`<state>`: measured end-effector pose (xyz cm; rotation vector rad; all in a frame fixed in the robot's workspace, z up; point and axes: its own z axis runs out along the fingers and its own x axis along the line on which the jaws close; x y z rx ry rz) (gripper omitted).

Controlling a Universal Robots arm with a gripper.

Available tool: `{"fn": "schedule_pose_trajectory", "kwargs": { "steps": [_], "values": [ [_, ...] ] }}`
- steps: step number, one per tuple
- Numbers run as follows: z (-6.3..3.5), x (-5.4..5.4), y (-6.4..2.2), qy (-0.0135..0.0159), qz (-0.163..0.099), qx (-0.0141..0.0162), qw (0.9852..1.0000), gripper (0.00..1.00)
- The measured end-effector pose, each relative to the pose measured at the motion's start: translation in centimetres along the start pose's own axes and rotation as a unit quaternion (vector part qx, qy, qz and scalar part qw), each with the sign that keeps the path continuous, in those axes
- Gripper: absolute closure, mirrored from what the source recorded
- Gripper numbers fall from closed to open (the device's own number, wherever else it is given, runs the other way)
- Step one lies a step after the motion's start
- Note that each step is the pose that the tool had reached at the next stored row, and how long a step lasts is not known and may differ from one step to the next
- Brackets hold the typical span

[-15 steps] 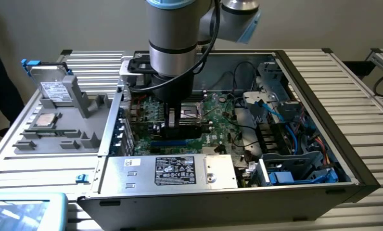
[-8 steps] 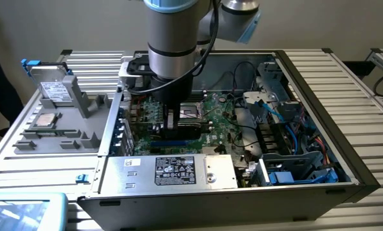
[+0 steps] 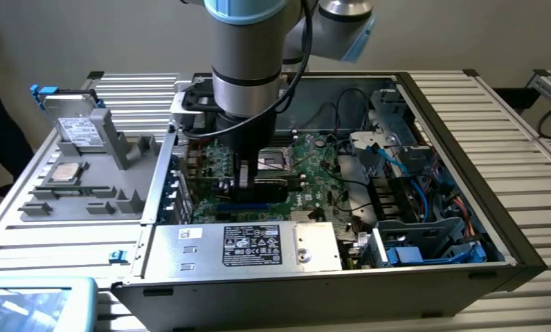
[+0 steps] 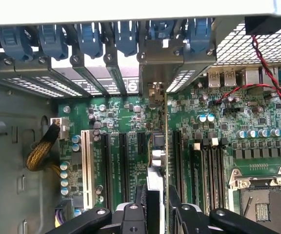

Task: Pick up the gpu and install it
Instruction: 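Insert the gpu into the slot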

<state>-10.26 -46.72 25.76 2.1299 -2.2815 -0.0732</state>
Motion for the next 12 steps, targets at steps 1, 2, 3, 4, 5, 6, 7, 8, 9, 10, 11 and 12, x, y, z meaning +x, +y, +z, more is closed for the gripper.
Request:
{"fn": "schedule_pose_trajectory", "kwargs": {
  "steps": [1, 2, 3, 4, 5, 6, 7, 8, 9, 10, 11, 12],
  "values": [
    [0.01, 0.00, 0.02, 0.0000, 0.001, -0.0006, 1.0000, 0.72],
    [0.01, 0.00, 0.05, 0.0001, 0.001, -0.0009, 1.0000, 0.72],
    [0.02, 0.00, 0.06, 0.0001, 0.001, -0.0010, 1.0000, 0.72],
    [0.05, -0.01, 0.06, -0.0001, 0.001, -0.0011, 1.0000, 0.72],
    [0.07, -0.02, 0.06, -0.0001, 0.002, -0.0011, 1.0000, 0.72],
    [0.08, -0.03, 0.07, -0.0001, 0.002, -0.0011, 1.0000, 0.72],
    [0.09, -0.02, 0.07, -0.0001, 0.002, -0.0011, 1.0000, 0.72],
    [0.11, -0.02, 0.10, -0.0001, 0.002, -0.0011, 1.0000, 0.72],
    [0.15, -0.03, 0.10, -0.0002, 0.002, -0.0011, 1.0000, 0.72],
    [0.17, -0.03, 0.10, -0.0001, 0.002, -0.0011, 1.0000, 0.72],
    [0.18, -0.03, 0.10, -0.0001, 0.002, -0.0011, 1.0000, 0.72],
    [0.20, -0.06, 0.10, -0.0002, 0.001, -0.0011, 1.0000, 0.72]
  ]
}}
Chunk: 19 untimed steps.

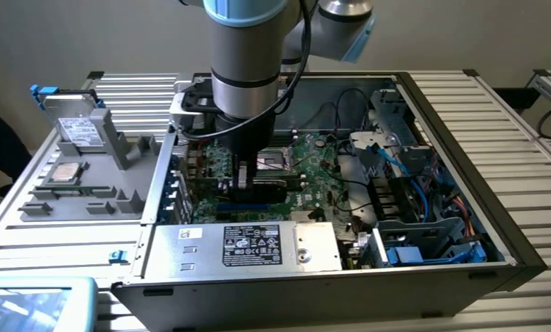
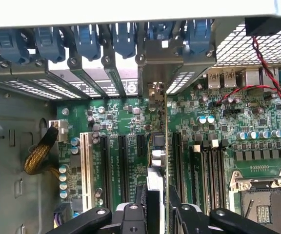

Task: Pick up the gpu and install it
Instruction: 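Insert the gpu into the slot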

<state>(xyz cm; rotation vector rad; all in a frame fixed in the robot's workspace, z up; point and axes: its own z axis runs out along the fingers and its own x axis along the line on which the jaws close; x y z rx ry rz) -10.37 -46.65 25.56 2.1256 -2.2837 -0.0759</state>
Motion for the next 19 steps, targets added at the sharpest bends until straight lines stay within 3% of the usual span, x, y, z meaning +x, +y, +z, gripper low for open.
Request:
{"fn": "schedule_pose_trajectory", "kwargs": {
  "steps": [7, 13, 19],
  "values": [
    [0.17, -0.01, 0.12, -0.0006, 0.000, -0.0001, 1.0000, 0.72],
    [0.25, -0.07, 0.12, -0.0019, 0.000, -0.0029, 1.0000, 0.72],
    [0.31, -0.07, 0.11, -0.0018, 0.000, -0.0031, 1.0000, 0.72]
  ]
}}
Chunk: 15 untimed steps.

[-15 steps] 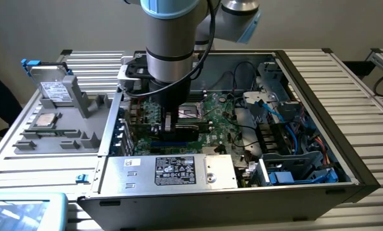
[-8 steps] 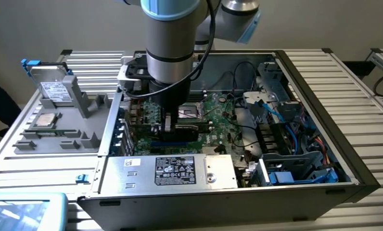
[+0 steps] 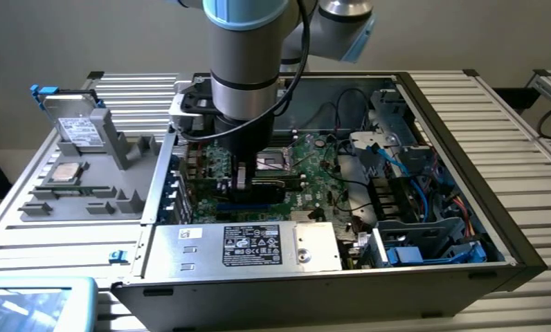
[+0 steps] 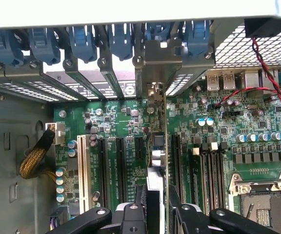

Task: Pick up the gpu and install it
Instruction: 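Insert the gpu into the slot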

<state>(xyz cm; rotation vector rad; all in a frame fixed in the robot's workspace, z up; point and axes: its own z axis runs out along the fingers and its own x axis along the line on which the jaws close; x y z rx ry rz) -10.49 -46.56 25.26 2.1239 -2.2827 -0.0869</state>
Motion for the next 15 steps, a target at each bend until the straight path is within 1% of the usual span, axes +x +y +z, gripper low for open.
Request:
{"fn": "schedule_pose_trajectory", "kwargs": {
  "steps": [5, 9, 12, 13, 15],
  "values": [
    [0.00, 0.00, -0.10, 0.0001, 0.000, 0.0000, 1.0000, 0.72],
    [0.04, 0.02, -0.14, -0.0001, 0.001, -0.0007, 1.0000, 0.72],
    [0.06, 0.03, -0.13, 0.0000, 0.002, -0.0016, 1.0000, 0.72],
    [0.06, 0.06, -0.15, 0.0000, 0.002, -0.0024, 1.0000, 0.72],
    [0.07, 0.15, -0.17, -0.0010, 0.002, -0.0045, 1.0000, 0.72]
  ]
}}
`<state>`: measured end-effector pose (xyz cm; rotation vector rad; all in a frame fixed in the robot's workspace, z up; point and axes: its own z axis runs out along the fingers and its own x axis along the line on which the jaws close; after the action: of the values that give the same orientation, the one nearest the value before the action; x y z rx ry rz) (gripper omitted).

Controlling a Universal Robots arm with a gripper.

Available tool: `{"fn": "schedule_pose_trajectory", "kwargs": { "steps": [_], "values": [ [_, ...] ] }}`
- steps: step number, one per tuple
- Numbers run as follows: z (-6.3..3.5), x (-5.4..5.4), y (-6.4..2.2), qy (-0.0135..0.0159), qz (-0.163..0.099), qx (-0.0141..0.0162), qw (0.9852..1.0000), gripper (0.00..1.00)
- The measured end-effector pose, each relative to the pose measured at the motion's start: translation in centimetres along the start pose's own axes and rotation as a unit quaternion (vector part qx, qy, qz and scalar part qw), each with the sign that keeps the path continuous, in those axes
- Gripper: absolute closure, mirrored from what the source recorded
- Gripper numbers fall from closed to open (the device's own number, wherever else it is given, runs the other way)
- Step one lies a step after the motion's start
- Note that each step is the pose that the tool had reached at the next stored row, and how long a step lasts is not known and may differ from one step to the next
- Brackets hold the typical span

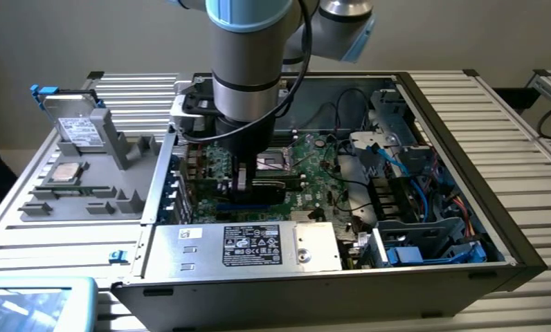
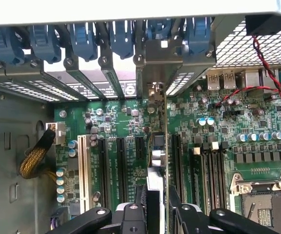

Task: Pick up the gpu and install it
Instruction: 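Insert the gpu into the slot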

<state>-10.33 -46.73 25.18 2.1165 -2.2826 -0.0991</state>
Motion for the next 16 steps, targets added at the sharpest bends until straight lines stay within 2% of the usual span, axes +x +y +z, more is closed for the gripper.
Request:
{"fn": "schedule_pose_trajectory", "kwargs": {
  "steps": [2, 7, 16],
  "values": [
    [-0.01, 0.03, 0.00, -0.0010, 0.000, -0.0009, 1.0000, 0.72],
    [-0.01, 0.15, -0.04, -0.0059, 0.000, -0.0015, 1.0000, 0.72],
    [0.00, 0.18, -0.05, -0.0061, 0.000, -0.0026, 1.0000, 0.72]
  ]
}}
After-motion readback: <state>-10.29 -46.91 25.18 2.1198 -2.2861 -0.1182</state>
